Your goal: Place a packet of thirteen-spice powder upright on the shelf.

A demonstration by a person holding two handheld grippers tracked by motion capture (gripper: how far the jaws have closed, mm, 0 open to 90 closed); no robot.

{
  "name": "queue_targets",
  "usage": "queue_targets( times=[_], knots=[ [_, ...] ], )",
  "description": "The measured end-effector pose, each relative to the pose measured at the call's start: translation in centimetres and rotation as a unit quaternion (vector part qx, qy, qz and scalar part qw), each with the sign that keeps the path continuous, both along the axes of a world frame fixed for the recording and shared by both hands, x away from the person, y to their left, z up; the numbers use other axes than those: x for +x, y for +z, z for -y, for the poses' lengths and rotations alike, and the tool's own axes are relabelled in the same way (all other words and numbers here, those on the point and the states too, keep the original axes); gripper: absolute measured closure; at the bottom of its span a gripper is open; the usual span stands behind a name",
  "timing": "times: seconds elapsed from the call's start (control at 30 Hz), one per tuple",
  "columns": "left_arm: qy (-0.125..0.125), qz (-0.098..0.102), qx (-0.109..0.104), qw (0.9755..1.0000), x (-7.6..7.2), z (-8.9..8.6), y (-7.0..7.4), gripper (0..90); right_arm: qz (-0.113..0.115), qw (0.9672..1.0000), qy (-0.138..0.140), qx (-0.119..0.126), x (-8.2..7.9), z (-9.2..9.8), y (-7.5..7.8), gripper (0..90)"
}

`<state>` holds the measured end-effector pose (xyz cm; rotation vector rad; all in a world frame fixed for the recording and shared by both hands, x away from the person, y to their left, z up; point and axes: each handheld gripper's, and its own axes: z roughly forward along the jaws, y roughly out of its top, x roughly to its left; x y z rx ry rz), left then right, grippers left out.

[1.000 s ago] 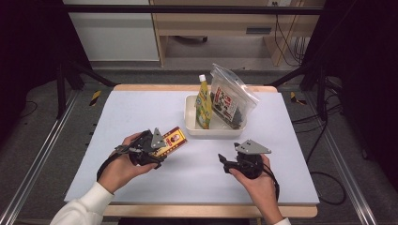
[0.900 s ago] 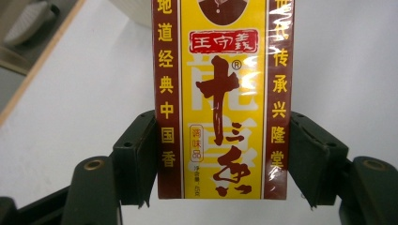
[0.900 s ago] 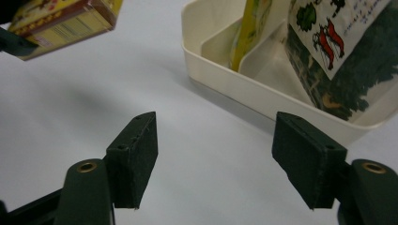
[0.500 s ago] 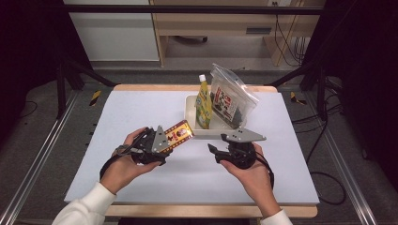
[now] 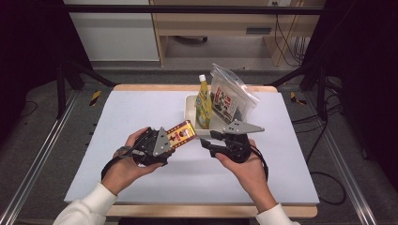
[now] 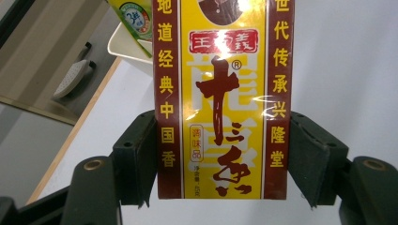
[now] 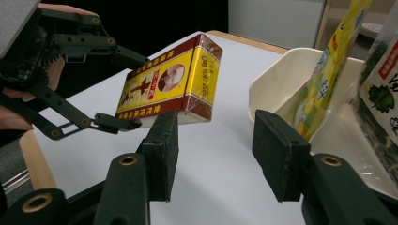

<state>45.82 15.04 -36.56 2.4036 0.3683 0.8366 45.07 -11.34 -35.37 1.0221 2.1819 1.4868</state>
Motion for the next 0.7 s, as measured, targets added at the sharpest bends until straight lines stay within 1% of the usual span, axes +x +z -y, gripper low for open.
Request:
queue_targets(
  times=[0.1, 0.27, 0.43, 0.7],
  knots=[
    [-0.002, 0.0, 0.0, 1.0, -0.1, 0.2, -0.1, 32.3, -0.002, 1.0, 0.004, 0.0, 0.1, -0.2, 0.1, 50.7],
    [-0.005, 0.008, 0.001, 1.0, -0.1, 0.5, -0.2, 32.3, -0.007, 0.9999, 0.009, 0.004, 0.3, -0.6, 0.2, 49.3],
    [-0.008, 0.015, -0.01, 0.9998, -0.2, 0.7, -0.4, 32.3, -0.017, 0.9997, 0.017, 0.004, 0.6, -0.9, 0.1, 48.4],
    [-0.015, 0.019, -0.029, 0.9993, -0.6, 0.9, -0.8, 32.3, -0.033, 0.9989, 0.028, 0.02, 1.2, -1.4, 0.0, 47.0]
  ],
)
